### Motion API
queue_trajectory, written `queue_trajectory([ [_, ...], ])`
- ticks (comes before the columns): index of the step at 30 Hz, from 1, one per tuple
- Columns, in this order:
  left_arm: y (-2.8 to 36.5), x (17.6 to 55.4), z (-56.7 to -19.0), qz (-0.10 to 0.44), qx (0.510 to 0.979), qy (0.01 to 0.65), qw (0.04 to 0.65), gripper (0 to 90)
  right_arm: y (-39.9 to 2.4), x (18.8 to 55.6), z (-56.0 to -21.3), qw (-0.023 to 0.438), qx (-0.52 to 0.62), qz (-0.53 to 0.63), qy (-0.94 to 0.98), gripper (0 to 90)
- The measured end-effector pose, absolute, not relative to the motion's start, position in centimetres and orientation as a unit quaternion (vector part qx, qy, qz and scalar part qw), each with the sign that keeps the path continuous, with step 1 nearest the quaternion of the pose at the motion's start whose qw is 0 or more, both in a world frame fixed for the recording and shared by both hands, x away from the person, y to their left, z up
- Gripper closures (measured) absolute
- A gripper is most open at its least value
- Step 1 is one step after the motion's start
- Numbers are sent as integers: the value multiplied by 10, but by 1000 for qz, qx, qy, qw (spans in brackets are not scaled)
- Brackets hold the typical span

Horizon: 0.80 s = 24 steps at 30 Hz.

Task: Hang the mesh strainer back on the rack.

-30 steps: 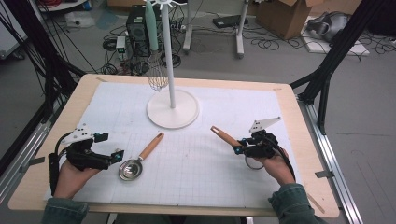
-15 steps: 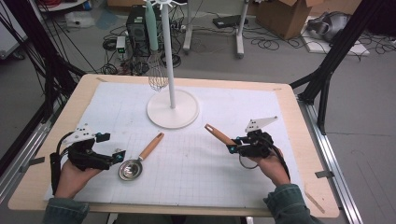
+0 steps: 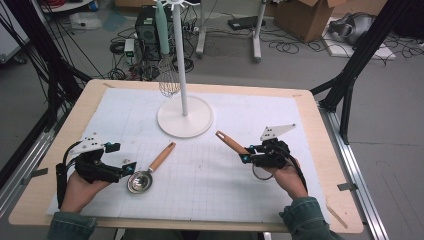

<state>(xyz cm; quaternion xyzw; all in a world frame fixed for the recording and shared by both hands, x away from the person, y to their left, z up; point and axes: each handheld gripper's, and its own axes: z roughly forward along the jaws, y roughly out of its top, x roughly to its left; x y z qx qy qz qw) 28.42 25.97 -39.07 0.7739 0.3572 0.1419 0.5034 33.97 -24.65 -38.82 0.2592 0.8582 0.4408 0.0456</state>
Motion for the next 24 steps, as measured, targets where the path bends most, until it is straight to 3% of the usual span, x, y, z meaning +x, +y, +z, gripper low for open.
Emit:
queue_trajectory([
  [24, 236, 291, -386, 113, 783, 334, 513, 26, -212, 339, -382, 40, 231, 465, 854, 700],
])
